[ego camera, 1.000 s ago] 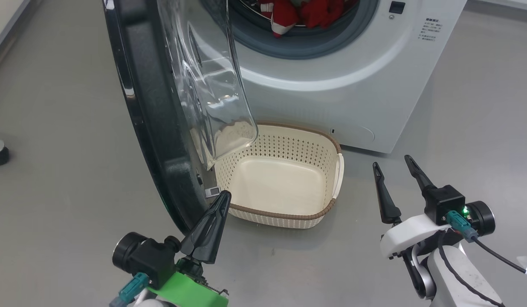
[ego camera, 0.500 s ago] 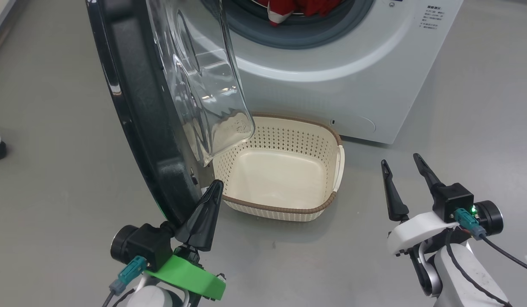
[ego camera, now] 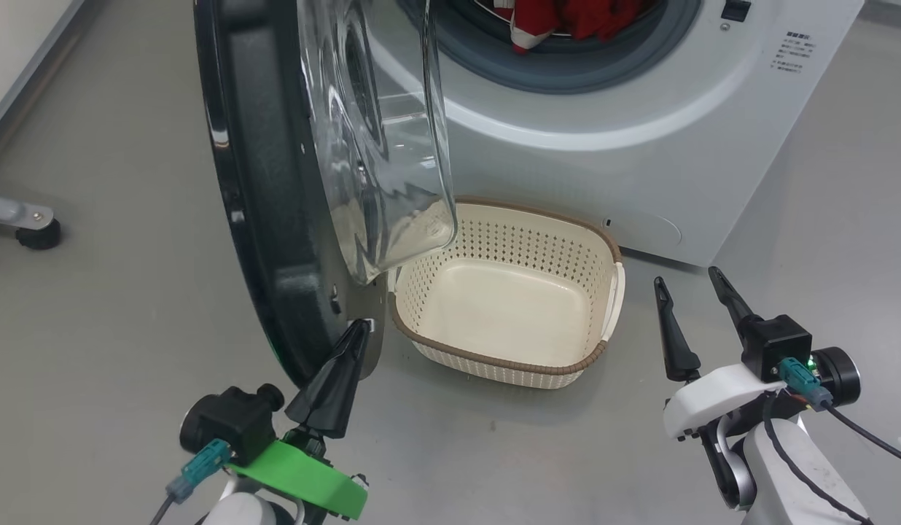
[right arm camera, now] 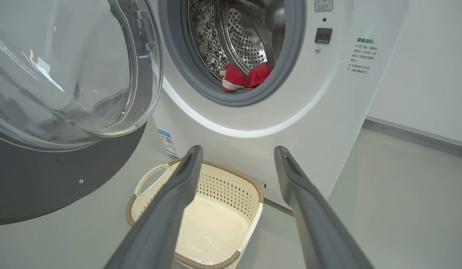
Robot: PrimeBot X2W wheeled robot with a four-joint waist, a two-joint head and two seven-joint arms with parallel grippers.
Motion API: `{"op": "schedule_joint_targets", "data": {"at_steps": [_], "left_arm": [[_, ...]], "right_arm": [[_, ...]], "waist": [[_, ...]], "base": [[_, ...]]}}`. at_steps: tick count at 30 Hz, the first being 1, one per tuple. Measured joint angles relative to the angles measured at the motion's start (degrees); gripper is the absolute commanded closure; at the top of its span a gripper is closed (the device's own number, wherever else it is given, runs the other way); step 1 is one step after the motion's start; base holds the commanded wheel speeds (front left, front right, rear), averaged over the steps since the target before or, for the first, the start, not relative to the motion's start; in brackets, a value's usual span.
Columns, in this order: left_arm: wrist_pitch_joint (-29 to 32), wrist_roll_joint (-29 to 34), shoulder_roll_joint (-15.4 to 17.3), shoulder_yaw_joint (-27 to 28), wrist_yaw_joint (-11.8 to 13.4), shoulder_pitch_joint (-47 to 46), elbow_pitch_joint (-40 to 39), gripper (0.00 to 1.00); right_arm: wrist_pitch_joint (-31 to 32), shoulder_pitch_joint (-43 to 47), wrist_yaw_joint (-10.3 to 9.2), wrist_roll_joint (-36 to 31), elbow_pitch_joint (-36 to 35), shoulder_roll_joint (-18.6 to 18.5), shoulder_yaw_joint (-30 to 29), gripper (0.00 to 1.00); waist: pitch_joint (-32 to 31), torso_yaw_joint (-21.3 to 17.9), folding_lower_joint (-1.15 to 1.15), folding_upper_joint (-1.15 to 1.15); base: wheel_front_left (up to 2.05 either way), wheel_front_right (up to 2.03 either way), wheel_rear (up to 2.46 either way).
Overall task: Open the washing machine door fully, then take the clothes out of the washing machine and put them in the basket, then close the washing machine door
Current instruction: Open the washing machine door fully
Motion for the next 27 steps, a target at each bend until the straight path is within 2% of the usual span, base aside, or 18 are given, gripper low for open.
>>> {"op": "schedule_joint_targets", "data": {"at_steps": [3, 14, 27], "left_arm": [[0.0, 0.0, 0.0, 2.4, 0.1, 0.7, 0.4, 1.00], [0.0, -0.1, 0.0, 13.2, 4.3, 1.7, 2.2, 1.00], [0.0, -2.9, 4.0, 26.2, 8.9, 0.0, 9.0, 1.00]], "right_arm": [[0.0, 0.0, 0.25, 0.0, 0.2, 0.4, 0.0, 0.00], [0.0, 0.2, 1.14, -0.1, 1.1, 1.2, 0.0, 0.00], [0.0, -0.2, 2.14, -1.7, 1.4, 1.5, 0.5, 0.00]], "waist": [[-0.5, 0.7, 0.00, 0.00], [-1.2, 1.5, 0.00, 0.00], [0.5, -1.3, 0.00, 0.00]], "base": [[0.00, 0.00, 0.00], [0.00, 0.00, 0.00], [0.00, 0.00, 0.00]]}}
